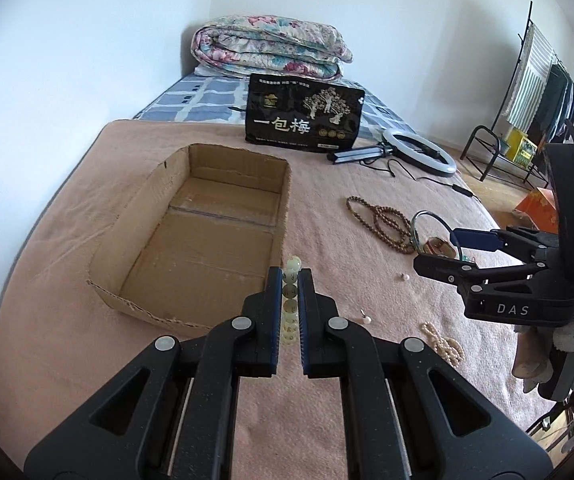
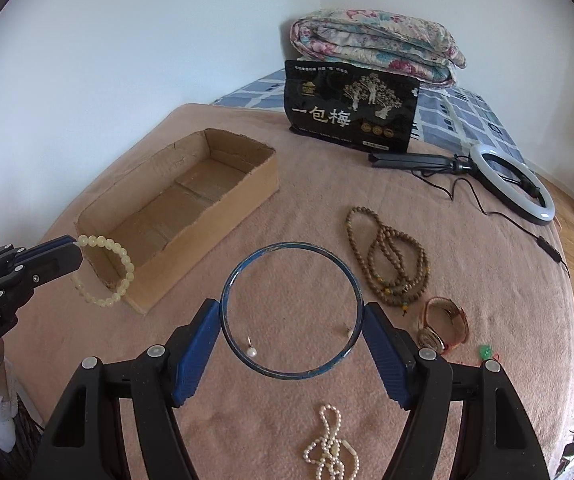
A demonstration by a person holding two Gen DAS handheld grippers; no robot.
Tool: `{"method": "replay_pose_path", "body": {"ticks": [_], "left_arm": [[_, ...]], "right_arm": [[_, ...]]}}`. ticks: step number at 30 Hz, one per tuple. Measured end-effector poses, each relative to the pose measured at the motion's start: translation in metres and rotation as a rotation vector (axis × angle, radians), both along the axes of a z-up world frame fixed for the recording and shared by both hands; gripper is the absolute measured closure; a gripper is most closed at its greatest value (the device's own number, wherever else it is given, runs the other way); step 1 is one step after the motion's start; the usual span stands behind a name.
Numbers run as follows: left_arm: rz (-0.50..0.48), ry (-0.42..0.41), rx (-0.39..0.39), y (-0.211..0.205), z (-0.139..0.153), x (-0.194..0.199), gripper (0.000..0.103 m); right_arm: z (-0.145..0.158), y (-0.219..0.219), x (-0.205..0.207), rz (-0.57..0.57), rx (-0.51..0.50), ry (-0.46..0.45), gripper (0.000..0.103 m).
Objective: Organize jewelry
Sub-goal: 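Carry bracelet and bangle with both tools over the cardboard box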
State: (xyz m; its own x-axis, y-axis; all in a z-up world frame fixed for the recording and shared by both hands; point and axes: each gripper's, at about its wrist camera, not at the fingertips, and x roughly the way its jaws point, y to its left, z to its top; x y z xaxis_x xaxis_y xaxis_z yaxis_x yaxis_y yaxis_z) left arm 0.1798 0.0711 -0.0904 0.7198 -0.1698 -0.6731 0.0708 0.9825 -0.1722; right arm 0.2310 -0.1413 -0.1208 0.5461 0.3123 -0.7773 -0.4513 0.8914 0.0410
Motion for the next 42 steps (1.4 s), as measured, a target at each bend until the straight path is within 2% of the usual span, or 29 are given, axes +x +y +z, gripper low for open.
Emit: {"method": "replay_pose_path", "body": {"ticks": [11,22,39,42], "left_arm": [[0.105,-0.008,0.017,0.048,-0.008,0.018,0.098],[0.160,0.019,0.024,0.075,-0.025,0.031,0.098],[0.189,0.065,-0.043,0.095,-0.040,0.041,0.098],[0.201,0.062,-0.044,0.097,-0.039,0.040,0.097]], "right_arm": [[0.004,0.062,0.029,0.076,0.023,0.005,0.029],[-0.014,0.125,0.049,0.155,-0.005,0.016,0.029],[-0.031,0.153,0.067,0.182,-0.014,0.051,0.028],[-0.030,0.155,0.066,0.176,-0.032,0.037,0.019]]}}
